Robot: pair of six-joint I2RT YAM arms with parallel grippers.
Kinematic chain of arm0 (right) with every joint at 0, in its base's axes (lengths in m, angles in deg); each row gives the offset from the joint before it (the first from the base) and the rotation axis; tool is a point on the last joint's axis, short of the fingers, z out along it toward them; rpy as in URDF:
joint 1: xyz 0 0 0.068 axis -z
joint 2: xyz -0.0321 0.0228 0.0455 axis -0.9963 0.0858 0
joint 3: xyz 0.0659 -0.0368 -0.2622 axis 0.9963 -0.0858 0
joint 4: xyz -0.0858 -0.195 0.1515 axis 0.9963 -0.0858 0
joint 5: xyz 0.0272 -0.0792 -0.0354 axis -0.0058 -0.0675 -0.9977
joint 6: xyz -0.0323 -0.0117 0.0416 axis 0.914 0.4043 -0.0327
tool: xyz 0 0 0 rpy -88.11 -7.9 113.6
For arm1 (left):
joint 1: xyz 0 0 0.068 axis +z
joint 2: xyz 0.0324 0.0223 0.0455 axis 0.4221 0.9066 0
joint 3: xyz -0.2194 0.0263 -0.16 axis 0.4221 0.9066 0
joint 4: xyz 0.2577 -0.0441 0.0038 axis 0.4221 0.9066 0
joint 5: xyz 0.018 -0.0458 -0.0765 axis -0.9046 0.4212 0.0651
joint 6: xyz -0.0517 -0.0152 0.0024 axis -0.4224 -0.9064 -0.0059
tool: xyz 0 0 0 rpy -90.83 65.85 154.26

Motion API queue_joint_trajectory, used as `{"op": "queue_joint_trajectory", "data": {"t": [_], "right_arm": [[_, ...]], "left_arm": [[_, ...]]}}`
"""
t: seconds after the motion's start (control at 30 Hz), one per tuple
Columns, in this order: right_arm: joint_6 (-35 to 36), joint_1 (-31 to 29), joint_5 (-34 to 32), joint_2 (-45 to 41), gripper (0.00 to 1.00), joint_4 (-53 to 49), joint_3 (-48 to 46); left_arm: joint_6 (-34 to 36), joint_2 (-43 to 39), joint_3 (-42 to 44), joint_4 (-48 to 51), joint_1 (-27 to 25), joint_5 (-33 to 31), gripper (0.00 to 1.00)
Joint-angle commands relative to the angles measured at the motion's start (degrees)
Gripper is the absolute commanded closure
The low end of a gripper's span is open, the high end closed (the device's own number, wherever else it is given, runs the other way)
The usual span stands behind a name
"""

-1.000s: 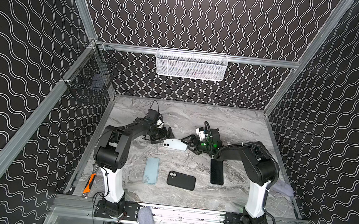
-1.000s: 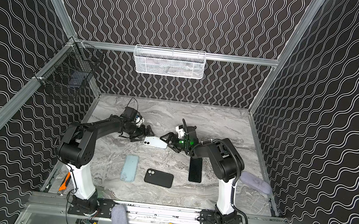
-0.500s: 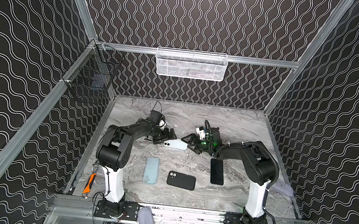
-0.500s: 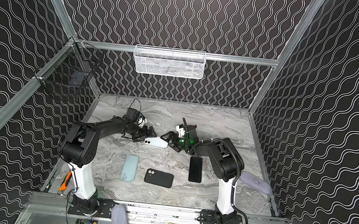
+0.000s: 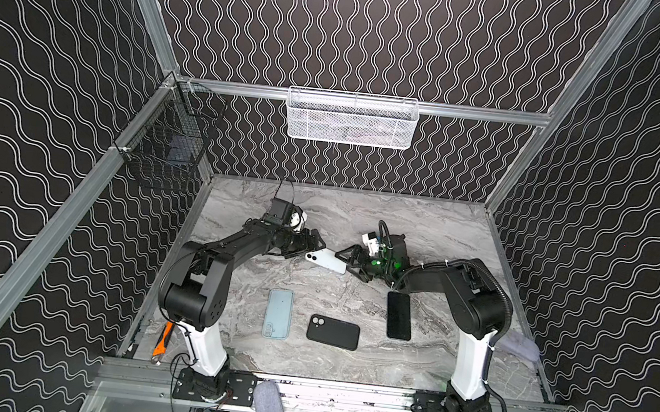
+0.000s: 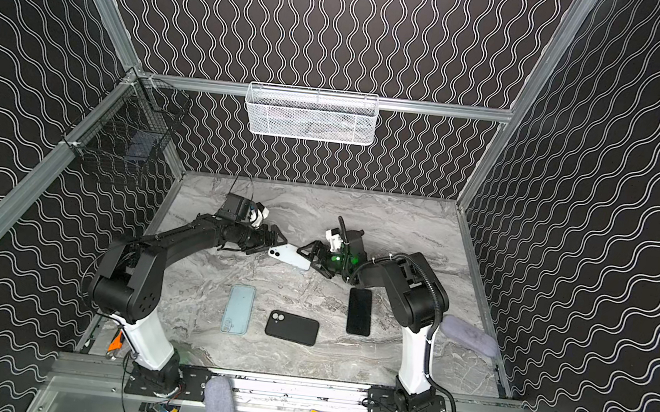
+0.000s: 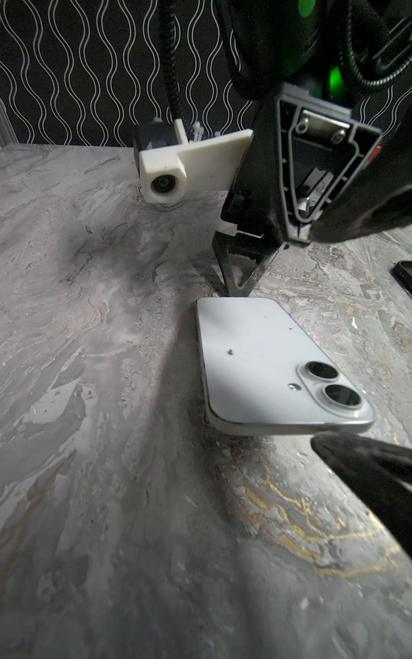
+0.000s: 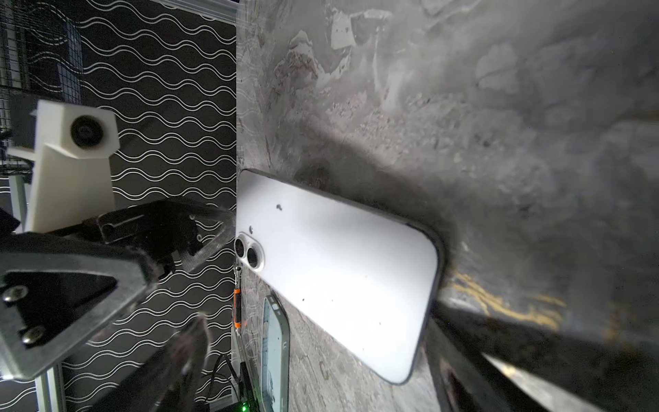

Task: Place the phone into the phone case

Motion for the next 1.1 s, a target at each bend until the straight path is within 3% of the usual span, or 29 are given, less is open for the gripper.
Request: {"op": "queue_joint_trajectory", "data": {"t": [0.0, 0.53, 1.07], "right_arm": [[-0.45, -0.19, -5.62, 1.44, 0.02, -14.34, -1.22], [-0.45, -0.24, -4.99, 3.2, 0.02, -13.8, -0.25], [-0.98, -0.22, -4.54, 2.69, 0.02, -12.06, -1.38]], "left_arm": [[-1.69, -0.24, 0.49, -3.81, -1.0, 7.68, 0.18], [-7.48, -1.1, 3.64, -12.76, -1.79, 11.53, 0.48], [-11.1, -1.31, 5.82, -17.74, -2.5, 10.42, 0.52]]}}
